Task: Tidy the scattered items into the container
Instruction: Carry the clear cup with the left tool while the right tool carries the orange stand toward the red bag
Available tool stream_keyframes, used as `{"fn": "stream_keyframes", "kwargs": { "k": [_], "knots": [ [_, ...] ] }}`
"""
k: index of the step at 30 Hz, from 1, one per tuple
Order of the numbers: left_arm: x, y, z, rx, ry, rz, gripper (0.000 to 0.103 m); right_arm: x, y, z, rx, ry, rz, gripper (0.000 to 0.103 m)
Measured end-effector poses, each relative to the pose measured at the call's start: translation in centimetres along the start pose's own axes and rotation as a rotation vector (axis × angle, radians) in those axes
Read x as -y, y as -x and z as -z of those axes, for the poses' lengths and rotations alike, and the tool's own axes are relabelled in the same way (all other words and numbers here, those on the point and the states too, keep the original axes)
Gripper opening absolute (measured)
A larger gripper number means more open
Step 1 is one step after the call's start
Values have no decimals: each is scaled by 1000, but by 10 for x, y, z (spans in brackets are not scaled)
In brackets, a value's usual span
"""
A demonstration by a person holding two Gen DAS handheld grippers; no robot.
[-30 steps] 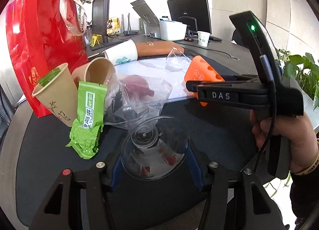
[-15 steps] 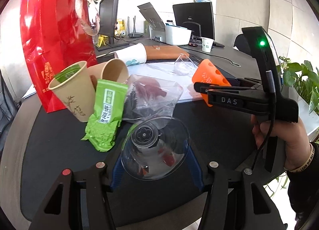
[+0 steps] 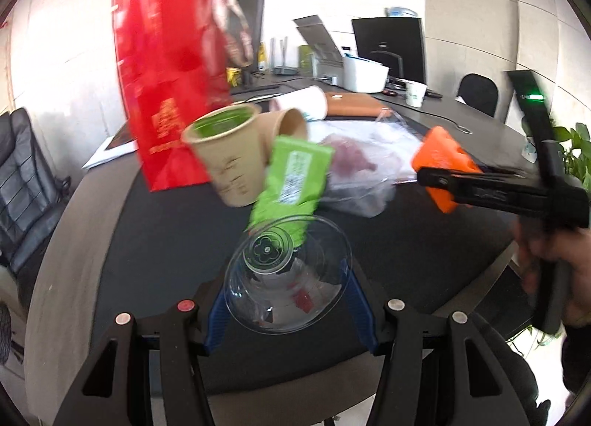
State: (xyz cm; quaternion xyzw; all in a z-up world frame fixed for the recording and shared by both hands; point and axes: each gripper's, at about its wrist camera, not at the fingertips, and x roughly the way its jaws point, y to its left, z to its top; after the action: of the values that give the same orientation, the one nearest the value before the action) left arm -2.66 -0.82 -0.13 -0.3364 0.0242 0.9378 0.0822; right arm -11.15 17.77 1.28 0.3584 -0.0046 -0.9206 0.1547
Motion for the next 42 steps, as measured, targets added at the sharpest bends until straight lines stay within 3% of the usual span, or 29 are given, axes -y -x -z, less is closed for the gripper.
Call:
{"fn": "stream_keyframes", "kwargs": {
  "k": [7, 10, 16, 27, 42],
  "knots": [
    [-33, 9, 21, -17, 74, -19, 60, -72, 20, 34, 27, 80, -53, 67],
    [-41, 13, 28, -20, 82, -29, 60, -88, 20, 40, 58, 83, -16, 67],
    [-57, 25, 37, -15, 106, -51, 60, -121, 25, 45, 78, 149, -39, 67],
    [-96, 36, 42, -34, 154, -68, 60, -150, 23, 32, 84, 171, -73, 67],
    [-124, 33, 9, -37, 142, -17, 61, -157, 25, -15, 76, 182, -132, 67]
  ]
}}
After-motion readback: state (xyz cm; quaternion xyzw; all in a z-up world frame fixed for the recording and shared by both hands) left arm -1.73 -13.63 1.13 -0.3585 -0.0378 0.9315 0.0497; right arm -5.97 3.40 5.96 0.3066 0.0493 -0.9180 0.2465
